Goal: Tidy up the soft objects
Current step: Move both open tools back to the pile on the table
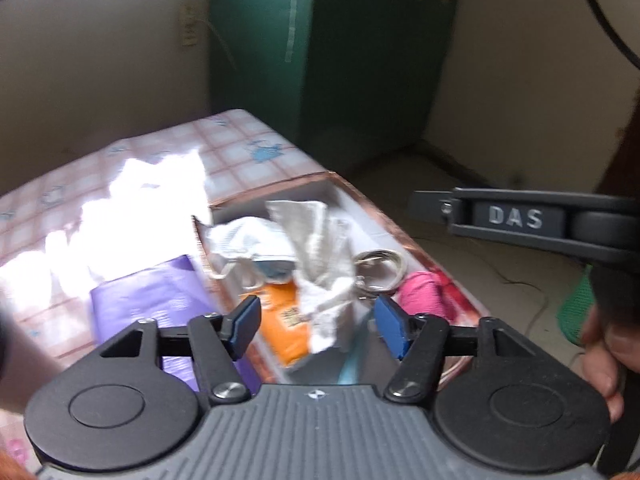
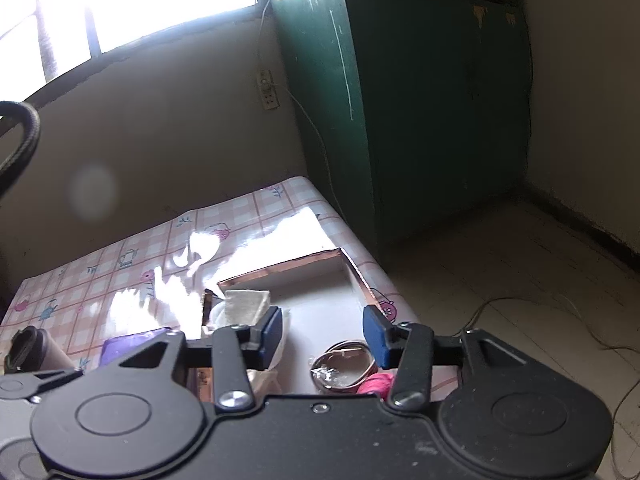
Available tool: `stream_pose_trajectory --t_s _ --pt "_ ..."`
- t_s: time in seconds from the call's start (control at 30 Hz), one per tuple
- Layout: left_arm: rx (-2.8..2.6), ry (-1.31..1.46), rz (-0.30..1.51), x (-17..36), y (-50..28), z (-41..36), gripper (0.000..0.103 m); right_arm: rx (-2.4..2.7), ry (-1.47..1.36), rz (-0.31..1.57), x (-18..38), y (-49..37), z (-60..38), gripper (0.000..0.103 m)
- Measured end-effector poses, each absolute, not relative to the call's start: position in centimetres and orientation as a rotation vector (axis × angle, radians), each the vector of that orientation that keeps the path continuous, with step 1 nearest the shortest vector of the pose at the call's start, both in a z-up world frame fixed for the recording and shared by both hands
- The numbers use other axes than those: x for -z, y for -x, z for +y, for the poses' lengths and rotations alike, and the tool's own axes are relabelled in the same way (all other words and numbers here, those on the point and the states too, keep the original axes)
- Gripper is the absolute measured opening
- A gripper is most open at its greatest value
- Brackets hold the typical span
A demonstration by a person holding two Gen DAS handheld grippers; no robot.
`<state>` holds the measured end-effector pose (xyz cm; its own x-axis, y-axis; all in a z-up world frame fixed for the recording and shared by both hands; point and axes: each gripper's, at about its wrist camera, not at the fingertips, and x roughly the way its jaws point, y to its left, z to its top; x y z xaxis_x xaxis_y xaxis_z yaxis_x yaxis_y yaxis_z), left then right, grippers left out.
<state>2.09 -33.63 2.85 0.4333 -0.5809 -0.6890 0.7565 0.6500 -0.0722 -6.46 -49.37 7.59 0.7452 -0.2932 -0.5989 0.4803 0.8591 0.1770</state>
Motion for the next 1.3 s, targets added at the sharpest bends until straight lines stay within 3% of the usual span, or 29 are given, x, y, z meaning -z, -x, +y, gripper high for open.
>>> stream_pose_trajectory --t_s 0.23,0.4,0.63,1.3 --pt "0.661 -0.255 0.734 -4.6 -1.9 -30.3 0.082 0.405 -0.283 0.593 -8.5 6.4 -46.0 0.071" --pt "0.582 -0.229 0.741 -5.0 -2.1 -27.9 0.084 0.389 -0.259 0.606 -8.9 6.2 -44.1 0.076" --pt "0.523 -0.199 0.733 -5.7 -1.7 -25.2 0.089 0.352 -0.228 0.627 -8.9 6.0 -41.4 0.077" --pt "0.321 -0.121 0.743 -5.8 -1.9 -16.2 0.091 0.167 -0.176 0.667 -8.5 3.7 -32.4 0.078"
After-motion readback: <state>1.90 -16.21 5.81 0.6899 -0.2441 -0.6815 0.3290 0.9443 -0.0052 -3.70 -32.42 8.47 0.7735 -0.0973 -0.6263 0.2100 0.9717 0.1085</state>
